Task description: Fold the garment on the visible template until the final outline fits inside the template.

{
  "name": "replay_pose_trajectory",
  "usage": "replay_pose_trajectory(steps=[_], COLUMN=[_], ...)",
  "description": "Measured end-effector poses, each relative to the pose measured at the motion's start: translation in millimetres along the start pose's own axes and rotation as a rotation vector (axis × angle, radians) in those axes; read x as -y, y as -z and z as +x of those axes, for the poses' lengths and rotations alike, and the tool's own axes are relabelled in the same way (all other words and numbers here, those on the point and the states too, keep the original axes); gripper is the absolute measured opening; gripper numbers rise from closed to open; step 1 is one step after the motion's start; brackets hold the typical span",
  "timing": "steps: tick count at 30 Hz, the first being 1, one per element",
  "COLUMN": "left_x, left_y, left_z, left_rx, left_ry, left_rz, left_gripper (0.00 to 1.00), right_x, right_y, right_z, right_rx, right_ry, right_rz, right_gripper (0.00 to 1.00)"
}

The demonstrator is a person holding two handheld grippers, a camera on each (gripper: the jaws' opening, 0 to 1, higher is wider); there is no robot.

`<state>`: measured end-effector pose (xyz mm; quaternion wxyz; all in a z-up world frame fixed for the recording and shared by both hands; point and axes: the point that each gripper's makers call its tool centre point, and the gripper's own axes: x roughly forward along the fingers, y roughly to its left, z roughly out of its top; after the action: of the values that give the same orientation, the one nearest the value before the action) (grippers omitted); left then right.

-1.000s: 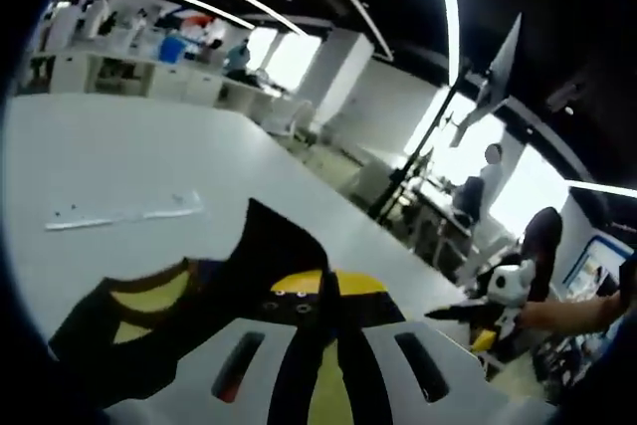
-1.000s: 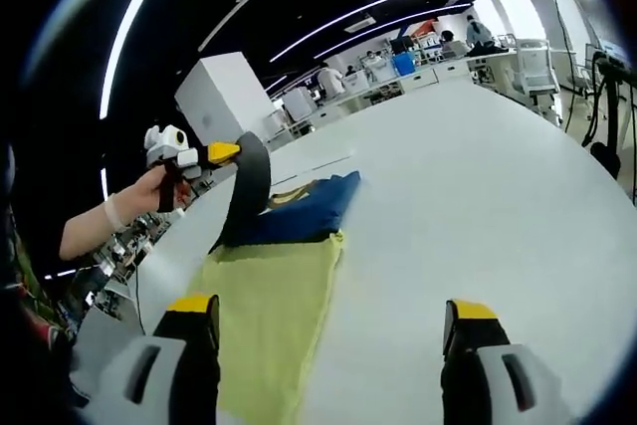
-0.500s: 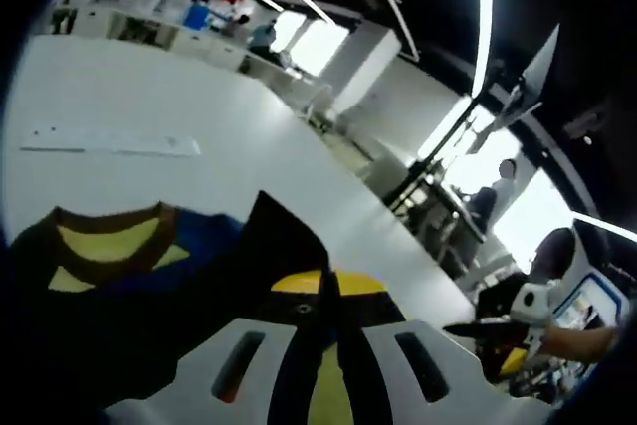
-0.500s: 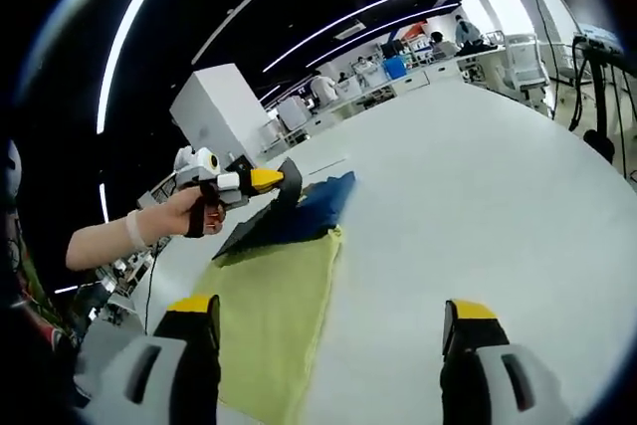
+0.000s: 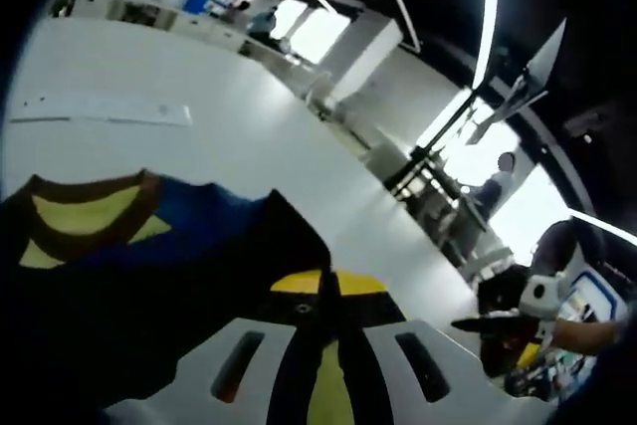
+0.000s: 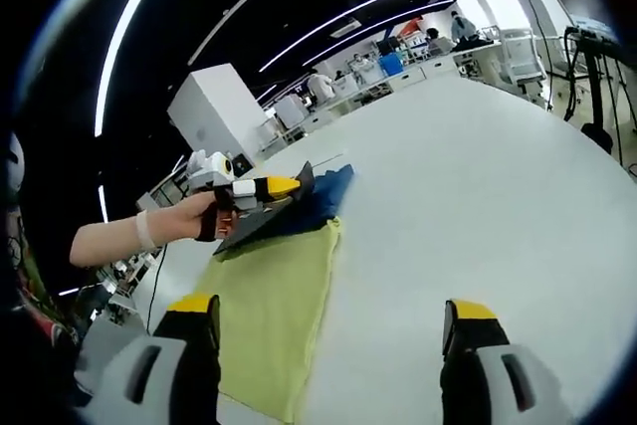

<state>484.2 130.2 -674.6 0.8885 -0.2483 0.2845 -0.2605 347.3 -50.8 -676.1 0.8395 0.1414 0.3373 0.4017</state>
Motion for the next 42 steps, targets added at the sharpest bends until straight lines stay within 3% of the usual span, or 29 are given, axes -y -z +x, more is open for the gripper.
replay_pose_trajectory(steps=[4,5,7,9,10,13,17,22,28,35,42], left_x=[5.8,8.3,9.4,13.1,15.2,19.9,26.4,29.2,35.3,43.5,51.0], left_y=[2.1,3.0,0.8,1.9,2.7,3.6,0.2,-4.9,-1.7,2.9,8.1], left_z=[1.6,1.7,1.6,1.2,0.1,-2.7,-5.1,-10.5,-21.3,-39.8,-55.8], left_rx=[-0.001,-0.004,0.011,0.009,0.003,-0.011,-0.003,0.002,-0.027,-0.052,-0.069], left_ry=[0.03,0.038,0.027,0.036,0.043,0.063,0.08,0.087,0.113,0.137,0.154], left_rz=[0.014,0.024,0.084,0.081,0.091,0.113,0.112,0.116,0.146,0.188,0.197], left_gripper=[0.0,0.04,0.27,0.46,0.49,0.48,0.6,0.61,0.74,0.98,0.99], right_x=[5.7,6.9,8.8,8.6,8.0,5.2,1.4,-2.6,-3.6,-12.1,-16.4], right_y=[-1.5,-2.0,-2.2,-1.8,-1.4,-0.2,2.2,2.6,3.4,4.9,-0.2], right_z=[-3.8,-4.6,-5.9,-5.7,-5.6,-4.0,0.1,2.6,3.7,9.2,10.7], right_rx=[0.002,0.004,0.005,0.005,0.003,-0.001,-0.01,-0.017,-0.031,-0.052,-0.059], right_ry=[0.004,0.007,0.012,0.015,0.015,0.008,0.0,-0.009,-0.009,-0.023,-0.034], right_rz=[0.008,0.006,0.005,0.005,-0.003,-0.004,-0.009,-0.013,-0.022,-0.036,-0.053], right_gripper=[0.93,0.93,0.93,0.93,0.93,0.93,0.93,0.93,0.92,0.92,0.92])
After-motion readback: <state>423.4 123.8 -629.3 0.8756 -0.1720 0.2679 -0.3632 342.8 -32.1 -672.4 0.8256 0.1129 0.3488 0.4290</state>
